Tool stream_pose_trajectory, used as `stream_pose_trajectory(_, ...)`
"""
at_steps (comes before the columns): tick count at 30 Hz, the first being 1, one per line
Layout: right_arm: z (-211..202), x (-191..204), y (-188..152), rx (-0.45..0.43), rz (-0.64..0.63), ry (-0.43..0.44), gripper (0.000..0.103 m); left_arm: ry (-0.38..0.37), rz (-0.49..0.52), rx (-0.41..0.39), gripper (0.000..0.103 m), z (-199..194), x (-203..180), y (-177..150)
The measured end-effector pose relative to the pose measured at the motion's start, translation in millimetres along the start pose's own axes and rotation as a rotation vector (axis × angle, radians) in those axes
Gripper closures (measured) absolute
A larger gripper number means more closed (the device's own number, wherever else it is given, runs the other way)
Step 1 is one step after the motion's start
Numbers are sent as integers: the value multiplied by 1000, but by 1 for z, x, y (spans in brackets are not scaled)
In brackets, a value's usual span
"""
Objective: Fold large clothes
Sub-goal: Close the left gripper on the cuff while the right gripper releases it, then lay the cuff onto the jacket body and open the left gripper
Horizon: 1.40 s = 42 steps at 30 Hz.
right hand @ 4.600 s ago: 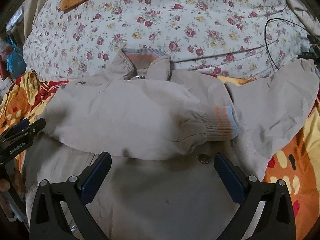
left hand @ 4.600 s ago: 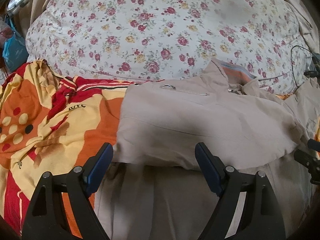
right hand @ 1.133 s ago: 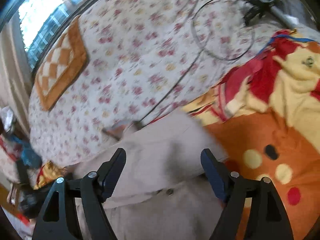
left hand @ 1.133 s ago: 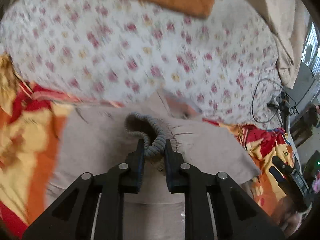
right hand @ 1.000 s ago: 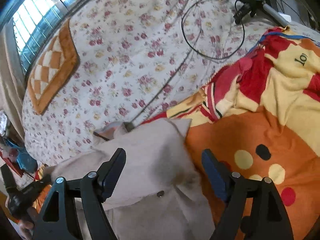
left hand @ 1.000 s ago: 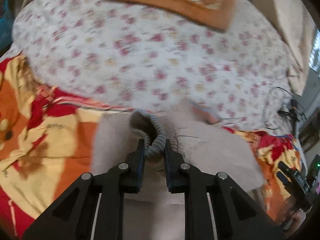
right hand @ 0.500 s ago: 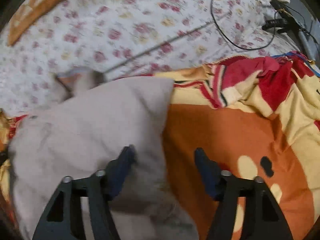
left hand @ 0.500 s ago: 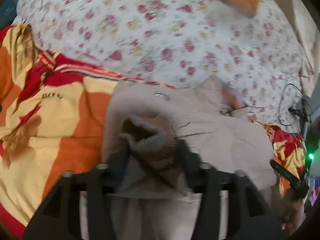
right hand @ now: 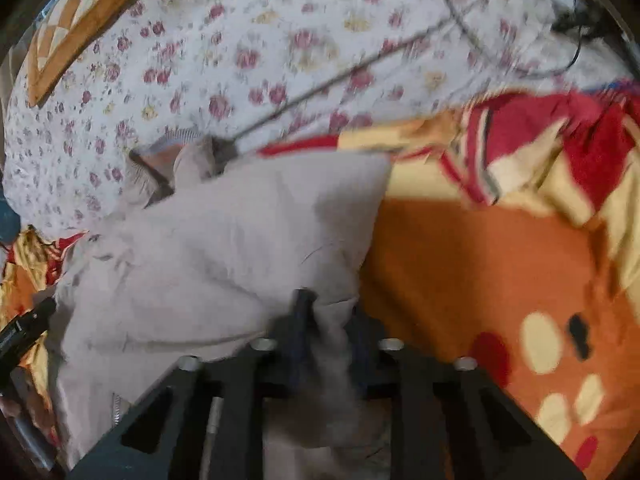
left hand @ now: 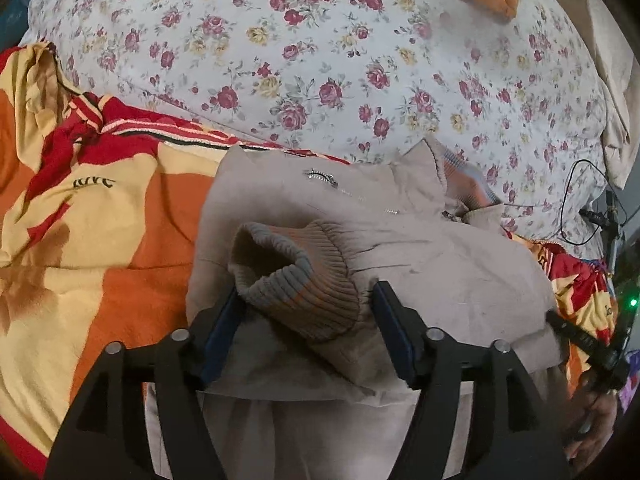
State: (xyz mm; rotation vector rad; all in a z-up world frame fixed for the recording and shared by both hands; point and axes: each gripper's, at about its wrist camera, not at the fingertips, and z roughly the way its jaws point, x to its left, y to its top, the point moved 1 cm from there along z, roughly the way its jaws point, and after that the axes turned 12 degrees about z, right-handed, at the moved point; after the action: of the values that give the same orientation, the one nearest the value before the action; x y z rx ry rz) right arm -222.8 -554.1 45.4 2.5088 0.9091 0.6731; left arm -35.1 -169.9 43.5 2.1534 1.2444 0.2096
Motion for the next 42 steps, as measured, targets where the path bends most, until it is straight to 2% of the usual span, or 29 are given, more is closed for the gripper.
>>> stream_pose_trajectory(2,3,-12,5,-24,28,-84,103,11,5,-5,26,2,-2,-1)
stream_pose_trajectory(3,8,-16,6,-19,30,-126,103,18,11,0,26,4,-3,-1)
stream_pose_trajectory(4,13,-21,5,6,53,-123,103,27,22,10,26,6,-5,-2)
stream_pose_trajectory(5,13,-25,5,26,99,-79,103,36,35,23,26,7,-6,-1)
stream_pose_trajectory(6,8,-27,7,26,147,-34,102,41,42,29,26,7,-7,-1)
stream_pose_trajectory(8,-6,-24,12,-16,165,11,94,38,36,9,26,-1,-6,1)
stream_pose_trajectory(9,-14,-18,12,-46,144,35,91,36,28,-13,26,-7,-5,1)
stream_pose_trajectory(11,-24,0,7,-70,58,84,72,42,22,-44,25,-12,-4,1)
stream_pose_trajectory(12,-24,11,2,-60,9,102,70,53,27,-42,21,-11,-5,1)
stream_pose_trajectory(16,1,37,-18,35,-92,85,71,125,62,29,21,9,-6,-3)
stream_pose_trajectory(18,13,39,-21,42,-122,39,71,160,78,58,21,19,-4,-5)
stream_pose_trajectory(23,5,37,-20,34,-109,33,70,185,92,73,17,25,-4,-7)
stream_pose_trajectory(24,-4,40,-22,28,-118,26,69,188,99,71,17,24,-5,-7)
stream_pose_trajectory(26,-13,38,-23,19,-128,42,56,194,111,61,17,19,-9,-7)
stream_pose_trajectory(27,-18,38,-25,18,-133,49,54,197,115,56,17,17,-10,-7)
stream_pose_trajectory(33,-9,37,-41,47,-169,-12,53,212,126,32,17,3,-16,-12)
stream_pose_trajectory(37,-24,36,-44,37,-146,7,53,227,136,12,17,-16,-18,-18)
stream_pose_trajectory(39,-37,31,-47,35,-122,28,50,234,152,7,17,-28,-20,-21)
stream_pose_trajectory(41,-45,27,-49,41,-113,20,43,236,165,14,17,-40,-20,-25)
stream_pose_trajectory(42,-50,24,-51,43,-115,11,42,231,166,13,17,-47,-19,-28)
